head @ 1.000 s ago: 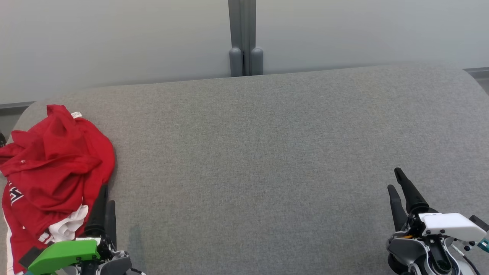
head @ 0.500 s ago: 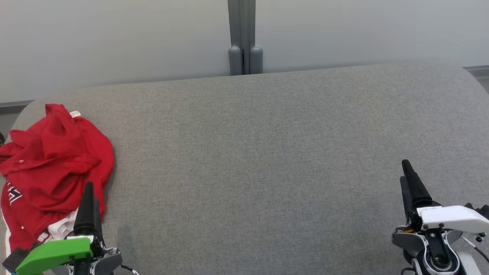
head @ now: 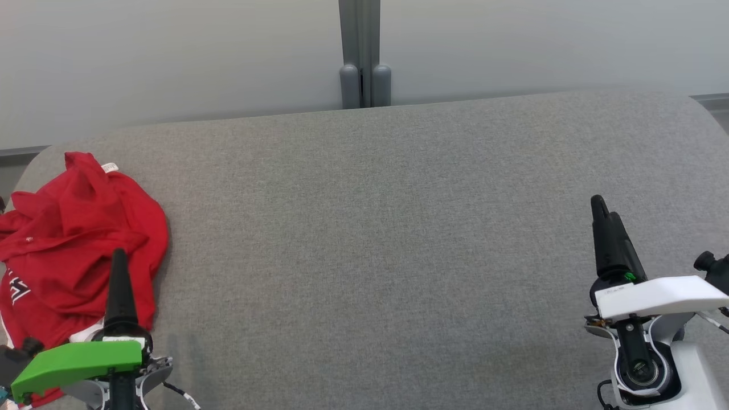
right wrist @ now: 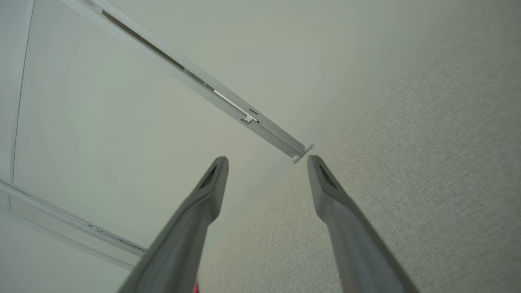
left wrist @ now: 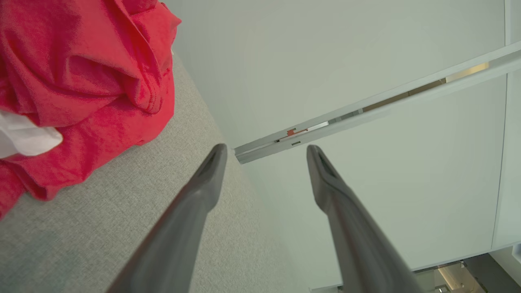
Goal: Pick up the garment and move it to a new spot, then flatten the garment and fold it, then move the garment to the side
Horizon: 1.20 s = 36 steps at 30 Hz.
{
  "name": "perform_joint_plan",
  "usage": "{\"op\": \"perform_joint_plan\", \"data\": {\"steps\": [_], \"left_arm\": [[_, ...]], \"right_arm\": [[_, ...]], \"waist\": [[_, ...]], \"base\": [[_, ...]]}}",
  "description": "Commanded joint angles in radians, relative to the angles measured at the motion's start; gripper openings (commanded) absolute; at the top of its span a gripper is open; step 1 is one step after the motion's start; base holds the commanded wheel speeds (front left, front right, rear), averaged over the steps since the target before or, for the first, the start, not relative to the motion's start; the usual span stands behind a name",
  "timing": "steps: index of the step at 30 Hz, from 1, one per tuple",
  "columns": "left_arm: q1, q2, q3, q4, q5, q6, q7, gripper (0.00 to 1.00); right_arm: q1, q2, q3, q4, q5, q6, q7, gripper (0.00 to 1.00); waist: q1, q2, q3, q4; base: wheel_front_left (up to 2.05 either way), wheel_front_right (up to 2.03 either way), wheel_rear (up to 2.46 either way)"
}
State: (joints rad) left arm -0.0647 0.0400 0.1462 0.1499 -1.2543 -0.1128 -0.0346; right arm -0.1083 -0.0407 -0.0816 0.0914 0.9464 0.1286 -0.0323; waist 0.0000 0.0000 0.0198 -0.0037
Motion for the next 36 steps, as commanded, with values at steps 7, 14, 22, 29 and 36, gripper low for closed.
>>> {"op": "perform_joint_plan", "data": {"steps": [7,14,22,29,36], "left_arm": [[-0.005,0.008,-0.085,-0.086,0.209,0.045,-0.032,1.0],[0.006,0.008,-0.177,-0.092,0.411,0.065,-0.055,1.0],[0.003,0.009,-0.243,-0.082,0.606,0.123,-0.079,1.0],[-0.001,0.035,-0.306,-0.072,0.738,0.179,-0.099,1.0],[-0.004,0.041,-0.349,-0.04,0.794,0.21,-0.118,1.0]], "right_arm": [[-0.032,-0.009,0.048,-0.062,-0.254,0.002,-0.034,1.0],[-0.033,-0.024,0.086,-0.08,-0.43,0.002,-0.057,1.0],[-0.03,-0.025,0.109,-0.087,-0.592,0.003,-0.082,1.0],[-0.028,-0.022,0.122,-0.078,-0.683,0.003,-0.101,1.0],[-0.024,-0.019,0.128,-0.067,-0.788,0.003,-0.12,1.0]], "waist": [[0.0,0.0,0.004,-0.002],[0.0,0.0,0.008,-0.004],[0.0,0.0,0.009,-0.007],[0.0,0.0,0.01,-0.009],[0.0,0.0,0.009,-0.009]], "base": [[0.0,0.0,0.0],[0.0,0.0,0.0],[0.0,0.0,0.0],[0.0,0.0,0.0],[0.0,0.0,0.0]]}}
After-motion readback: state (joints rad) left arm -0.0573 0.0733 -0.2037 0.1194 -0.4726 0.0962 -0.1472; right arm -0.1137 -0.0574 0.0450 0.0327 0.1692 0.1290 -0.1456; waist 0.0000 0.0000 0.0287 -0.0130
